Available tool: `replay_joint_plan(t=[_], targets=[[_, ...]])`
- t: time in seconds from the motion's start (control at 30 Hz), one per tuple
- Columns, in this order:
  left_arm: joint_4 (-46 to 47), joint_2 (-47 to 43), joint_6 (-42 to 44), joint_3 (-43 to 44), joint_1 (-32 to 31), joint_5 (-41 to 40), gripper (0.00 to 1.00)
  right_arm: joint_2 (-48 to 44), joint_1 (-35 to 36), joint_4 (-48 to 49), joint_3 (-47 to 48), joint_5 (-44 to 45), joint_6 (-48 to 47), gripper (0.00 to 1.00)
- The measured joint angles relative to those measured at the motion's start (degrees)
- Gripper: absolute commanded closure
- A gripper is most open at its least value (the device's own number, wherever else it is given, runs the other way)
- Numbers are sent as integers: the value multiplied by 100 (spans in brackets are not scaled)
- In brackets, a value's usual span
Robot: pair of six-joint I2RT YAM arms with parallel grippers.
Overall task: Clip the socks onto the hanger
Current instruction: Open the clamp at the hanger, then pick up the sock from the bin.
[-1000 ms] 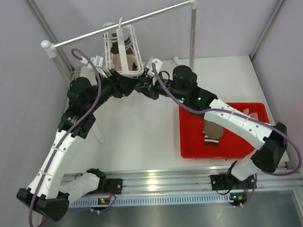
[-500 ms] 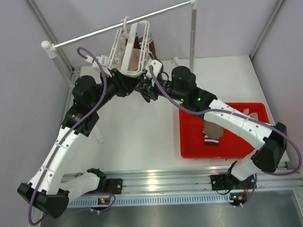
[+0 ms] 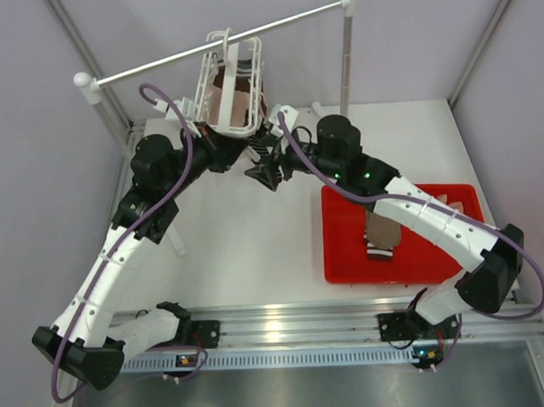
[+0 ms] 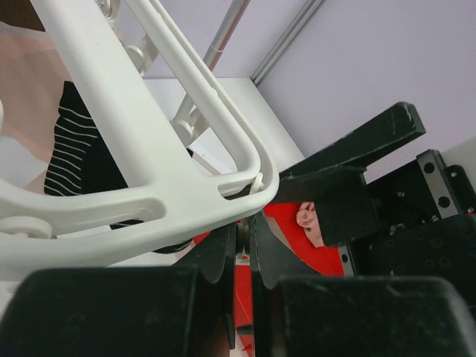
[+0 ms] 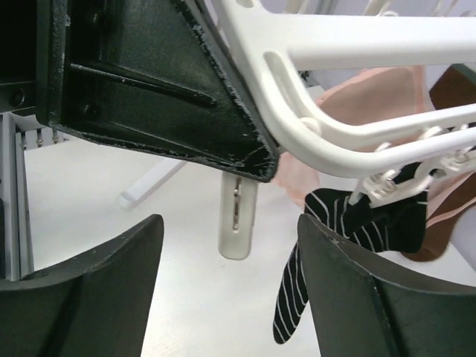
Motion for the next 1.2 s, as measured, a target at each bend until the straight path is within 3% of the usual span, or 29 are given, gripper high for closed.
replay_joint_plan(t=[0.07, 0.13, 0.37, 0.5, 0.57, 0.67, 0.73, 0.77, 0.87, 1.1, 1.2], targets=[[11, 0, 0, 0, 0, 22, 100, -105, -177, -55, -26, -216, 33, 15], [24, 0, 0, 0, 0, 35, 100, -275, -466, -177, -125, -546, 101, 1], [101, -2, -4, -4, 0, 131, 100, -1029, -2006, -1045, -728, -1690, -46, 0], [164, -4, -2, -26, 0, 170, 100, -1565, -2911, -2216, -1244, -2267, -855, 1], [168, -13, -2, -46, 0, 173, 100, -1729, -3303, -2885, -1399, -2382, -1467, 3], [173, -15, -2, -63, 0, 175, 100, -1825, -3891, -3893, -1790, -2334, -2983, 20], [179, -22, -2, -76, 0, 175, 100, -1794, -4186, -4450, -2216, -2157, -3919, 26], [192, -26, -2, -90, 0, 177, 100, -1718, -4334, -4743, -2444, -2031, -4358, 33], [205, -61, 0, -118, 0, 177, 100, -1132, -4597, -5276, -3021, -1484, -5344, 40], [203, -79, 24, -118, 0, 175, 100, -26, -4621, -5272, -3121, -977, -5595, 41], [203, -79, 31, -118, 0, 175, 100, 146, -4612, -4999, -3123, -820, -5455, 49]])
